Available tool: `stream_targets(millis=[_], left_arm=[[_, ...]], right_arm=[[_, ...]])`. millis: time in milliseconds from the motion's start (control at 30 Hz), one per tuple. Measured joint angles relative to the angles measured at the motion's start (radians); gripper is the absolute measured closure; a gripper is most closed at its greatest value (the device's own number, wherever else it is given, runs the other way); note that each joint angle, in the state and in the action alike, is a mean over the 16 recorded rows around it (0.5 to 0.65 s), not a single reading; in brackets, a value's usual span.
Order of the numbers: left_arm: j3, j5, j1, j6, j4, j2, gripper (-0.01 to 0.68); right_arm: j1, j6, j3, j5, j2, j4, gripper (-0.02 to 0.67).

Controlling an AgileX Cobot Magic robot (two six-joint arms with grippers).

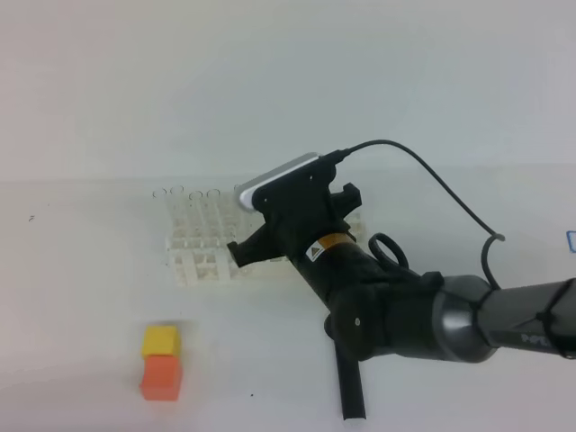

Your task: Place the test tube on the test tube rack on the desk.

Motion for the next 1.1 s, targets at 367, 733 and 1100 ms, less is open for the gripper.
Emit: stream_targets(millis=[367, 733, 1100], left_arm=[[0.000, 0.000, 0.000, 0.000, 0.000, 0.000, 0.674], [0.000, 0.000, 0.000, 0.000, 0.000, 0.000, 0.673], [0.000, 0.000, 0.000, 0.000, 0.000, 0.000, 0.673]], right_arm=[[0.016, -0.004, -0.021, 0.036, 0.038, -0.023, 0.650], [0.026, -0.091, -0.016, -0.033, -0.021, 0.027, 0.650], [-0.022, -0.203, 0.034, -0.070, -0.374, -0.187, 0.650]])
